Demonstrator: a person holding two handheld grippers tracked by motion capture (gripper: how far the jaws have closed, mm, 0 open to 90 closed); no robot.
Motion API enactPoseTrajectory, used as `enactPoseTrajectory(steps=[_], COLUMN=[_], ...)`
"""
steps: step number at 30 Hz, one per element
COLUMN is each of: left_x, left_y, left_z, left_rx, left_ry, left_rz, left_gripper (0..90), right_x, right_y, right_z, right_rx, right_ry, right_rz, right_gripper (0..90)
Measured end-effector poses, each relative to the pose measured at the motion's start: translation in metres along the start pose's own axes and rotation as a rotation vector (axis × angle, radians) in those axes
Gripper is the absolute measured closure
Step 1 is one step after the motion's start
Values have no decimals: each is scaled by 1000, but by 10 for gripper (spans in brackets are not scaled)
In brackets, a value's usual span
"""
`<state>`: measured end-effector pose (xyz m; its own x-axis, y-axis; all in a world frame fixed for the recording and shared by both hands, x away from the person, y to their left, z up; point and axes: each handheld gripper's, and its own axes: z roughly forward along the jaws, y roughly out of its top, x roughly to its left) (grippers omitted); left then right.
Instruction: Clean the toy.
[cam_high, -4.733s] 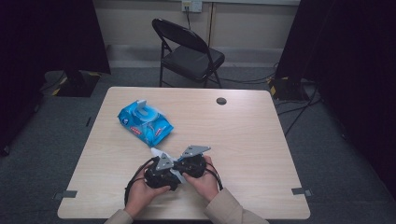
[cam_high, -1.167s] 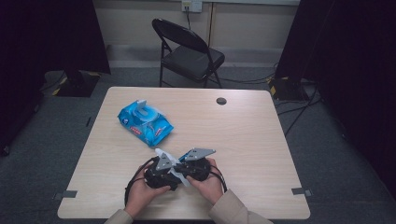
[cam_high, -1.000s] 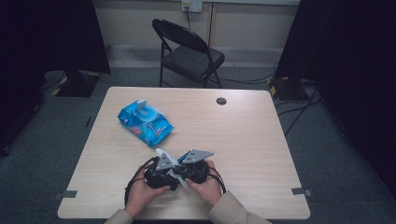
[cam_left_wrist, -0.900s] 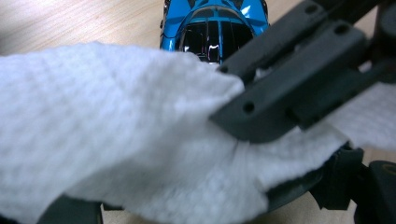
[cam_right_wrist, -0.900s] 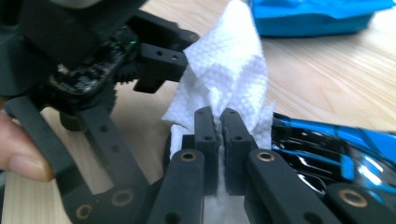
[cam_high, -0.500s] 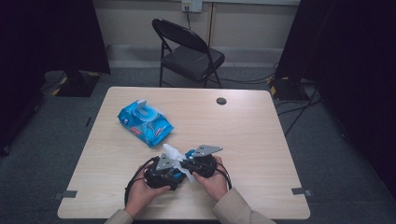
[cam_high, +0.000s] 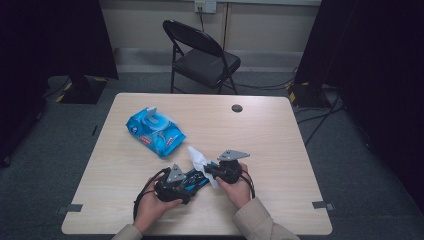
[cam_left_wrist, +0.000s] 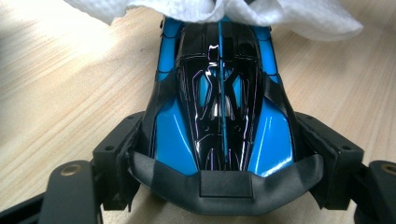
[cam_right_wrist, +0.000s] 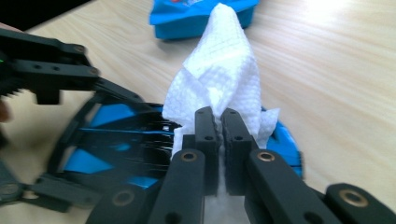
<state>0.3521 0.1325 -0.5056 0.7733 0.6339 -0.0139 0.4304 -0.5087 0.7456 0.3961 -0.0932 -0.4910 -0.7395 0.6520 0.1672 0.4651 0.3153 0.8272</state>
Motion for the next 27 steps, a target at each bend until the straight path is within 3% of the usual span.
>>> enactPoseTrajectory(steps=[9, 12, 17, 27], left_x=[0, 0, 0, 0], left_y=[0, 0, 0, 0], left_z=[0, 0, 0, 0], left_rx=[0, 0, 0, 0], left_ry=[0, 0, 0, 0], left_rz=[0, 0, 0, 0], left_gripper=[245, 246, 246, 245], right_x=[-8, -11, -12, -23], right_y=[-2, -3, -3, -6], right_z=[-1, -1, -1, -4], right_rx=[12, 6, 7, 11], right_ry=[-67, -62, -89, -118], right_rz=[-15, 0, -21, 14], right_gripper=[876, 876, 875, 874])
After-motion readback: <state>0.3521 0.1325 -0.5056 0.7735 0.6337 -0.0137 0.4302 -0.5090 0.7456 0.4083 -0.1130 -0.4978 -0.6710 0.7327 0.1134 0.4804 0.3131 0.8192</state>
